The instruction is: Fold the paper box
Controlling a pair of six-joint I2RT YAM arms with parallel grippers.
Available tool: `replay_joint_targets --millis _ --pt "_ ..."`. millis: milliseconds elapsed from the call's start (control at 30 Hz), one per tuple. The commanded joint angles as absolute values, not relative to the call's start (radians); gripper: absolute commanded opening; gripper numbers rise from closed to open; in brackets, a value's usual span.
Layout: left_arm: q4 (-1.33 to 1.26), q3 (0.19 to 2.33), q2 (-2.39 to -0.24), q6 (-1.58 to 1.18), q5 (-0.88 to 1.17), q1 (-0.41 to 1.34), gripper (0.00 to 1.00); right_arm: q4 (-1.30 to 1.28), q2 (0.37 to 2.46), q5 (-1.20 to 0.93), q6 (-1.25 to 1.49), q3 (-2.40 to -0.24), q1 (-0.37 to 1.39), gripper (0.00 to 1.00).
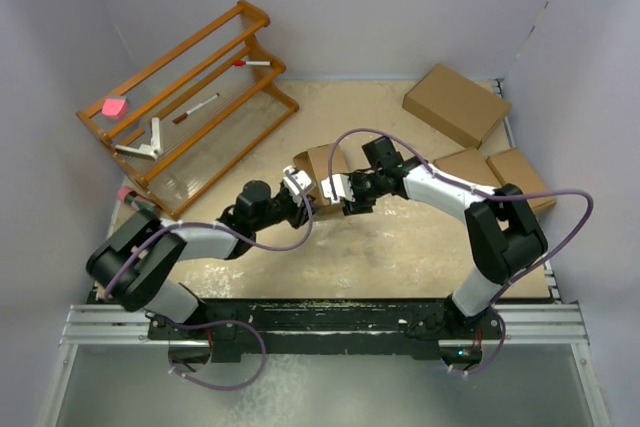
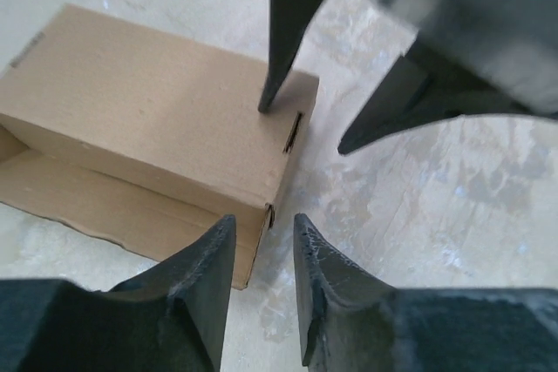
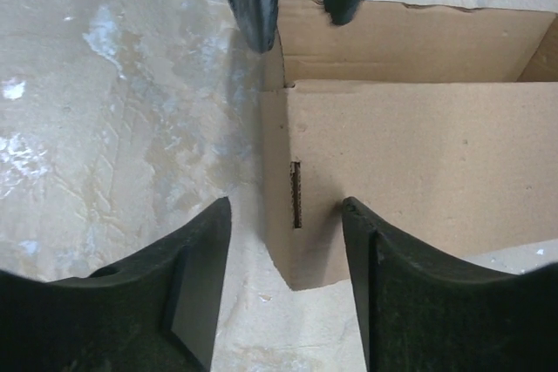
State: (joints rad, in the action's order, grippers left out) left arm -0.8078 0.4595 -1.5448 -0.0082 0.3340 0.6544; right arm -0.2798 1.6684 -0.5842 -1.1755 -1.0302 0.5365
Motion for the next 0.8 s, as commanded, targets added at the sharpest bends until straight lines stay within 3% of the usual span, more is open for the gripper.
replay_joint_targets --millis 0,233,333,633,700,767 --pt "-0.694 0.451 -1.378 -0.058 0.261 0.658 0.42 -0.334 1.588 -0.636 -1.146 -1.034 0.511 0.61" --pt "-0.433 0.525 -1.25 -0.277 0.065 0.649 0.84 -0.349 1.519 -0.678 -1.118 -1.04 0.459 0.65" --pt "-0.238 0.609 -1.234 -0.418 -0.018 0.618 0.95 -0.343 1.492 -0.761 -1.024 -1.063 0.4 0.67" --pt "-0.374 0.603 -1.352 -0.928 0.257 0.401 0.98 -0.013 1.601 -1.011 -0.152 -1.098 0.24 0.71" --pt "-0.346 0.651 -1.406 -0.978 0.26 0.4 0.98 0.212 1.615 -0.952 0.12 -1.025 0.214 0.79" --pt "-0.285 0.712 -1.472 -0.992 0.255 0.4 0.98 0.274 1.646 -0.916 0.242 -0.989 0.209 0.81"
